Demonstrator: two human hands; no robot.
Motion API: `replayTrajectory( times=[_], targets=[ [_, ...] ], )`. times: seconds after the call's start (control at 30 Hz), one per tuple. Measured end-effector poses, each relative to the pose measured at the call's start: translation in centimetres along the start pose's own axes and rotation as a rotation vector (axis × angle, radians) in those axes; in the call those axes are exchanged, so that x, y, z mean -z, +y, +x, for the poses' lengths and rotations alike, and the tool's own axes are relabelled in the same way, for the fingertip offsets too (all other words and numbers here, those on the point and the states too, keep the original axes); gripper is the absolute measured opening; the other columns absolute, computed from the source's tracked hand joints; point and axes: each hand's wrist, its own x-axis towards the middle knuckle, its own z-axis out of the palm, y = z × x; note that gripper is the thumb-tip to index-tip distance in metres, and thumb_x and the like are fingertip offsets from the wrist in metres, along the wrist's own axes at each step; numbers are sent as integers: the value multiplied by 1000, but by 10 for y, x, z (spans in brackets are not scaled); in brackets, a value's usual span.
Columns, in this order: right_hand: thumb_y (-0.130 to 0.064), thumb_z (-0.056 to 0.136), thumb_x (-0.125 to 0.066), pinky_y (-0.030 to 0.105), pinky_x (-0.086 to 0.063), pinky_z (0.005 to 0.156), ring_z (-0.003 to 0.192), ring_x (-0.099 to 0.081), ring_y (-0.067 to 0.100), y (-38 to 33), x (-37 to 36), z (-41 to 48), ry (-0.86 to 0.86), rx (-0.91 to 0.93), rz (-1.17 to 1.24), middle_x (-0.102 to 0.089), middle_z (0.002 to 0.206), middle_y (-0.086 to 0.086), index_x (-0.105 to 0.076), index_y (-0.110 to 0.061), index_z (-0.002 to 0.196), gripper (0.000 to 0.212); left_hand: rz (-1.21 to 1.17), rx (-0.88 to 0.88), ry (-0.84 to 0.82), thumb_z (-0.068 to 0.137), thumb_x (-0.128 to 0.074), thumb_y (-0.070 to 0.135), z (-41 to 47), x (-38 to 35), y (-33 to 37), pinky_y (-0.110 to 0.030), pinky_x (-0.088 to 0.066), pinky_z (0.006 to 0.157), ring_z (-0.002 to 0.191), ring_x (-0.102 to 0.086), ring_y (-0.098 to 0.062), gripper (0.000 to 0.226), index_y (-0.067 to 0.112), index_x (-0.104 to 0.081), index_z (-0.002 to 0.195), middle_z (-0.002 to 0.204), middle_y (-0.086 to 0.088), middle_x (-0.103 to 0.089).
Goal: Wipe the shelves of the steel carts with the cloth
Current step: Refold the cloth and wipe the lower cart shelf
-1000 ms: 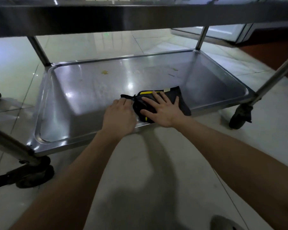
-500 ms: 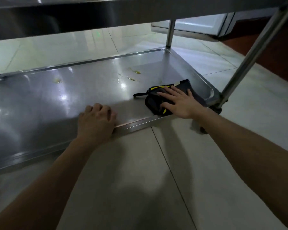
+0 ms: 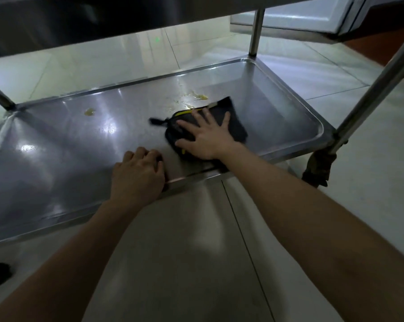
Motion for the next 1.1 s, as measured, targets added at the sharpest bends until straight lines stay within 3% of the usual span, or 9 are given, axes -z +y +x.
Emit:
replayTrajectory(
  times=[0.1,0.2,0.3,0.43,0.53,0.67,0.9,1.1],
  targets=[
    [-84,95,-29,75,23,118,166,12,18,-4,-10,-15,4,173,14,1,181,-10,-17,-58,165,75,44,1,-20,111,-35,38,2,-1,0,-52,-49,99,126,-51,-39,42,19,-56,142,140,-12,-56],
    [-86,90,-25,69,20,123,165,9,9,32,-2,-35,18,196,25,-1,180,-17,-19,-59,164,80,35,8,-10,110,-38,45,-1,-6,1,-51,-48,99,123,-50,-36,40,21,-55,138,136,-9,-55],
    [-88,86,-23,68,17,125,165,6,6,84,8,-54,42,91,30,-3,179,-21,-21,-61,163,82,1,25,69,107,-44,52,-9,-17,4,-50,-46,97,121,-51,-34,37,25,-57,129,131,-5,-56],
    [-90,83,-21,70,16,125,165,6,8,162,28,-59,46,-168,24,-1,179,-20,-17,-64,161,82,-37,18,218,103,-47,46,-14,-30,0,-51,-44,95,117,-53,-36,29,27,-58,122,130,-4,-58],
    [-92,82,-18,73,19,122,165,11,12,182,39,-39,26,-296,46,4,180,-18,-13,-62,163,87,-21,1,269,100,-43,48,-12,-34,-3,-50,-43,93,115,-53,-34,31,29,-58,119,128,-1,-59],
    [-91,85,-14,79,22,116,165,18,23,145,37,-6,15,-352,50,10,181,-7,-6,-57,166,88,-13,10,283,99,-44,48,-7,-36,-6,-50,-42,92,116,-52,-33,31,30,-60,117,128,1,-59],
    [-91,90,-19,79,21,116,165,17,23,8,1,-7,2,13,1,8,181,-7,-9,-57,166,84,-15,5,280,99,-44,51,-3,-33,-15,-50,-43,96,119,-53,-34,37,28,-64,120,130,0,-62],
    [-84,91,-27,66,19,126,164,7,5,34,-1,-59,-4,119,87,-4,178,-21,-23,-61,163,76,-51,-9,276,100,-43,52,-1,-34,-29,-52,-43,100,121,-52,-34,43,28,-64,127,134,-1,-61]
  ],
)
